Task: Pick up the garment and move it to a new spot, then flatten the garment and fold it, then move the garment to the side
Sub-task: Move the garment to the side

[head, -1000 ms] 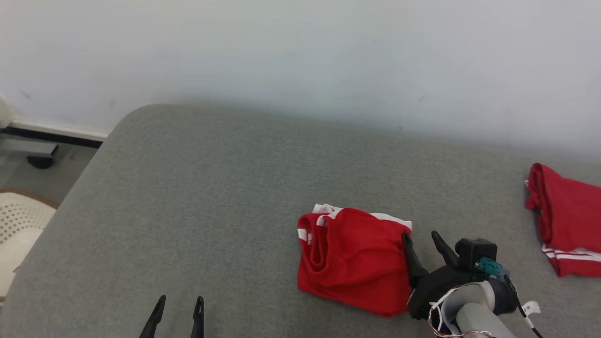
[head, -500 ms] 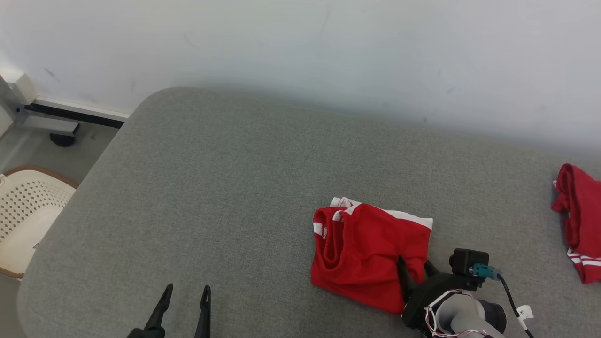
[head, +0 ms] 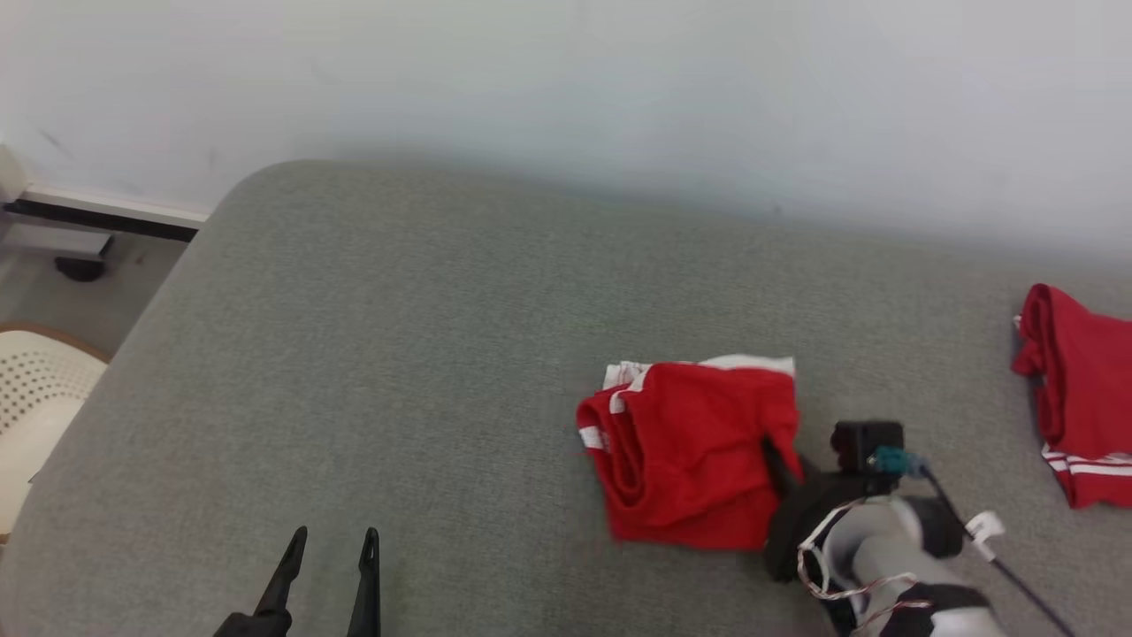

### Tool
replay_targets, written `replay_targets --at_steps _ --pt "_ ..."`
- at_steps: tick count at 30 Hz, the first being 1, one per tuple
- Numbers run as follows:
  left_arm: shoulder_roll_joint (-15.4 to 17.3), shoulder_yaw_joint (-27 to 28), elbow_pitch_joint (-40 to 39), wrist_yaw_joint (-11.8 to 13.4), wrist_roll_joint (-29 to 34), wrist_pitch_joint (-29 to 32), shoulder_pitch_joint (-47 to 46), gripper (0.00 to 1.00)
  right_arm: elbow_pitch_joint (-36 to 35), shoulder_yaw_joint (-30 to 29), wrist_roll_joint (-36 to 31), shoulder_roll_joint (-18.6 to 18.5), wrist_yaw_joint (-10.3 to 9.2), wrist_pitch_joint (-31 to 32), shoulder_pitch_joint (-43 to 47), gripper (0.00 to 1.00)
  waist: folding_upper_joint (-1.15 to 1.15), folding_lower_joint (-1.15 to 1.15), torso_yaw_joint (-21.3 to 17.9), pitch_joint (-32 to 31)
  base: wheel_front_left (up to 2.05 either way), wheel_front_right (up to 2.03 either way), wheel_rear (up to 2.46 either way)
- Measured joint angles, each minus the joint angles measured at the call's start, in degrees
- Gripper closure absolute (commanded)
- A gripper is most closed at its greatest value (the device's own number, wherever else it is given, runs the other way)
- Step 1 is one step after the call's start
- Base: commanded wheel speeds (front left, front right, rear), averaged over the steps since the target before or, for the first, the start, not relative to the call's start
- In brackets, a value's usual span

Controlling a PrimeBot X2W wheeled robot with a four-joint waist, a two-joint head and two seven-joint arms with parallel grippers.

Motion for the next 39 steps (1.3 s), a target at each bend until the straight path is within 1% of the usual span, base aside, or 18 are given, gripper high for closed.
replay_targets --at_steps 2,6,10,13,21,25,32,35,39 --pt "-0.02 0.09 -0.25 0.0 -0.45 0.0 0.01 0.0 -0.87 1.63 -1.41 -2.25 0.0 -0.04 -1.25 1.0 0.0 0.0 -1.03 0.2 0.0 0.0 0.0" --pt "-0.01 0.09 -1.2 0.18 -0.98 0.0 -0.04 0.0 -3.35 6.97 -4.19 -5.89 0.0 0.08 -4.38 1.0 0.0 -0.01 -3.55 0.89 0.0 0.0 0.0" --pt "-0.02 -0.2 -2.29 0.55 -1.69 -0.01 -0.45 0.0 -5.72 11.57 -4.83 -10.73 0.0 1.7 -8.78 1.0 0.0 -0.01 -6.3 1.97 0.0 0.0 0.0" --pt "-0.04 -0.56 -3.12 0.71 -1.86 -0.01 -1.54 0.0 -7.13 14.69 -4.69 -14.45 0.0 4.09 -12.21 1.0 0.0 -0.01 -8.21 3.14 0.0 0.0 0.0" --pt "-0.05 -0.42 -4.17 0.67 -0.65 0.0 -4.28 0.0 -11.15 21.74 -1.21 -23.84 0.0 9.58 -19.62 1.0 0.0 0.0 -11.51 7.58 0.0 0.0 0.0" --pt "-0.09 -0.32 -5.09 0.45 0.27 0.0 -5.64 0.0 -12.43 24.87 1.01 -27.76 0.0 11.85 -22.59 1.0 0.0 0.0 -12.61 9.92 0.0 0.0 0.0" --pt "0.09 0.13 -8.18 0.38 1.91 0.0 -7.03 0.0 -13.85 28.26 5.63 -34.39 0.0 14.48 -27.77 1.0 0.0 0.0 -14.51 13.4 0.0 0.0 0.0" --pt "0.27 -0.03 -9.13 0.37 2.43 0.0 -7.99 0.0 -13.35 29.22 7.39 -36.87 0.0 15.79 -29.04 1.0 0.0 0.0 -15.11 14.8 0.0 0.0 0.0" --pt "0.74 -0.05 -9.92 0.36 2.69 0.0 -8.59 0.0 -11.11 30.32 7.71 -38.58 0.0 15.89 -31.09 1.0 0.0 0.0 -15.62 16.56 0.0 0.0 0.0"
